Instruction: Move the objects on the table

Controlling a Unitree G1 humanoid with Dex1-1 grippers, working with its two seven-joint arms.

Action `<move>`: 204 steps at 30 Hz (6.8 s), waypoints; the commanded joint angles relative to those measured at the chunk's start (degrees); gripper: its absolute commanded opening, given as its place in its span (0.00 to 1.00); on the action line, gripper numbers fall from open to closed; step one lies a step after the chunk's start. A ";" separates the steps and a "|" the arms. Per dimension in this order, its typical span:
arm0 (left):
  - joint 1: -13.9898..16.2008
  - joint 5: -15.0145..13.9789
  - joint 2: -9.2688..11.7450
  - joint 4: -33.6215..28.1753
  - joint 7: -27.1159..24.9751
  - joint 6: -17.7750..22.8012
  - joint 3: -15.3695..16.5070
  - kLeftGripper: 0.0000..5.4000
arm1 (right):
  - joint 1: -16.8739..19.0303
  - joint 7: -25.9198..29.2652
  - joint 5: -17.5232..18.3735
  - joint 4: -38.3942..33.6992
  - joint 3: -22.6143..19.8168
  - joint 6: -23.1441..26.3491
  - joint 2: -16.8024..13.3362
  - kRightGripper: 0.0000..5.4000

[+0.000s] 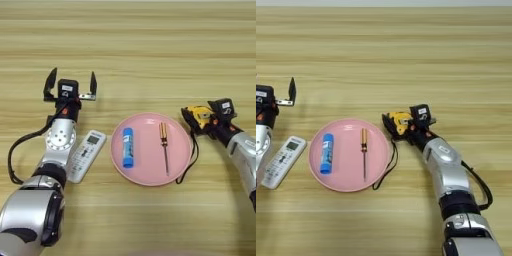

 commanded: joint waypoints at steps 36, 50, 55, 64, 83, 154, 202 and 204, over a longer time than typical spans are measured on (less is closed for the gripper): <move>-1.06 0.33 -0.16 0.59 0.18 0.29 -0.28 1.00 | -1.73 -1.33 -3.53 8.31 -0.86 -11.04 -0.17 0.78; -1.16 0.42 -0.09 0.85 0.22 0.35 -0.32 1.00 | -1.49 -1.25 -3.59 -1.29 -0.27 -14.12 0.68 0.78; -1.04 0.40 -0.04 0.78 0.27 0.26 -0.28 1.00 | -0.37 0.72 -3.22 -7.41 1.59 -12.88 1.40 0.78; -1.09 0.46 -0.06 0.81 0.28 0.27 -0.34 1.00 | 6.23 8.35 -2.53 -20.52 8.03 -12.38 0.86 0.78; -1.26 0.49 -0.25 0.92 0.46 0.45 -0.48 1.00 | 8.98 12.59 -8.94 -18.10 16.37 -13.75 -1.21 0.78; -1.15 0.76 0.05 1.26 0.38 0.92 -0.90 1.00 | -4.52 8.44 10.33 8.77 -5.59 -26.60 0.11 0.99; 43.51 -18.85 15.63 -80.93 -31.57 66.44 -4.85 1.00 | -13.72 -26.73 -13.14 31.95 -3.06 -41.90 -0.17 0.99; 44.54 -17.97 16.68 -82.23 -31.70 69.79 -6.08 1.00 | -13.71 -26.77 -13.19 31.84 -3.00 -41.96 -0.05 0.99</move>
